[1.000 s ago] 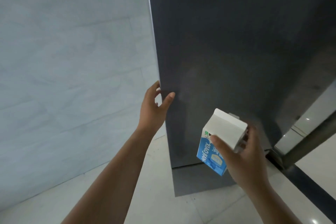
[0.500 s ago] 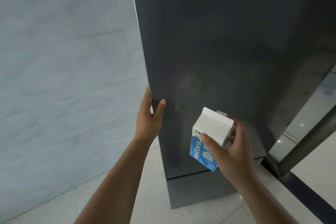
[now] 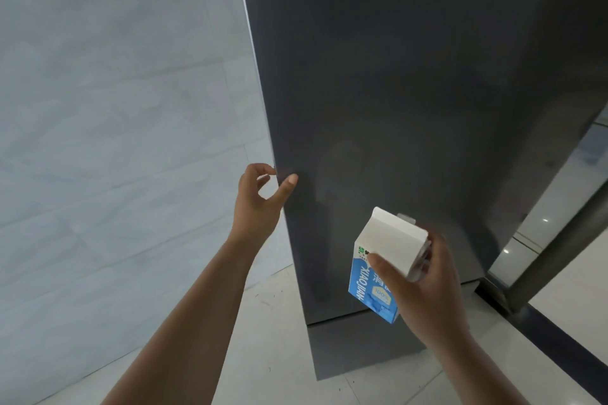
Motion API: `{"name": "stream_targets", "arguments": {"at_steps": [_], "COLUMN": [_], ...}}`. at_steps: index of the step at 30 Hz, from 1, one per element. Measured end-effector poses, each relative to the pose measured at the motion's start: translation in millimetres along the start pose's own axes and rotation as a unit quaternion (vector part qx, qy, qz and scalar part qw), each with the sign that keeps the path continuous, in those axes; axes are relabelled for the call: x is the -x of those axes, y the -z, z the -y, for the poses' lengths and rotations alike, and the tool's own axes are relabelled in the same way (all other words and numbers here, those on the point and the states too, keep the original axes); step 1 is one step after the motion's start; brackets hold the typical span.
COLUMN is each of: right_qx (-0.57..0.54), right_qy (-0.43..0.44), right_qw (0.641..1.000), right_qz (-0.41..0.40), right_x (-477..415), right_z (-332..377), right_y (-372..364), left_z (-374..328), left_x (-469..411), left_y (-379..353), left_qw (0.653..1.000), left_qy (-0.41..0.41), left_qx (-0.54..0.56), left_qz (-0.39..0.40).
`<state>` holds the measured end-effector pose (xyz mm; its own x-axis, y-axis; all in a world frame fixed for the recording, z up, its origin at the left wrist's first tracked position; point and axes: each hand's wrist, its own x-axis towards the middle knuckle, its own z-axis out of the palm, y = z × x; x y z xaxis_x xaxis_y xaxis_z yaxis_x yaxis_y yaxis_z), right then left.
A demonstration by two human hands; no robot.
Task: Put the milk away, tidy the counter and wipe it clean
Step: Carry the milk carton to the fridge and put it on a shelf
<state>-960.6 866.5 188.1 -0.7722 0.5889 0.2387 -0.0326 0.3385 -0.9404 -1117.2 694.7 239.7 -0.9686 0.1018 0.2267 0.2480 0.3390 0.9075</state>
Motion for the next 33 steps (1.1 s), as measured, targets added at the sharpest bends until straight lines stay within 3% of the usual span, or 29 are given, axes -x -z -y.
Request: {"name": "stream_targets", "arguments": {"at_steps": [5,8,18,24,29,33], "right_qx": [0.017,0.018,0.033,0.041,0.044,0.039], "right_qy": [-0.005,-0.015,-0.044,-0.049,-0.088,-0.086], "right_qw": [0.999,0.998,0.996,0.991,0.978,0.97], "right_qz": [-0.035,-0.053,-0.068,-0.118,-0.184,-0.222], "right_x": [9,21,46,61,91,113], "right_z": [7,10,19,24,27,31], "right_y": [-10,-18,-31,-25,-24,-31], "left_z": [-7,-7,-6,-11,-10,-3], "left_x": [0,-2,24,29,20,21], "left_y": [3,2,7,23,31,26], "left_qw": [0.985,0.983,0.982,0.983,0.969,0.967], "left_qy": [-0.11,-0.109,-0.159,-0.154,-0.121,-0.13], "left_qx": [-0.134,-0.146,-0.104,-0.067,0.051,0.082], "left_qz": [-0.004,-0.016,0.007,0.073,0.21,0.204]}}
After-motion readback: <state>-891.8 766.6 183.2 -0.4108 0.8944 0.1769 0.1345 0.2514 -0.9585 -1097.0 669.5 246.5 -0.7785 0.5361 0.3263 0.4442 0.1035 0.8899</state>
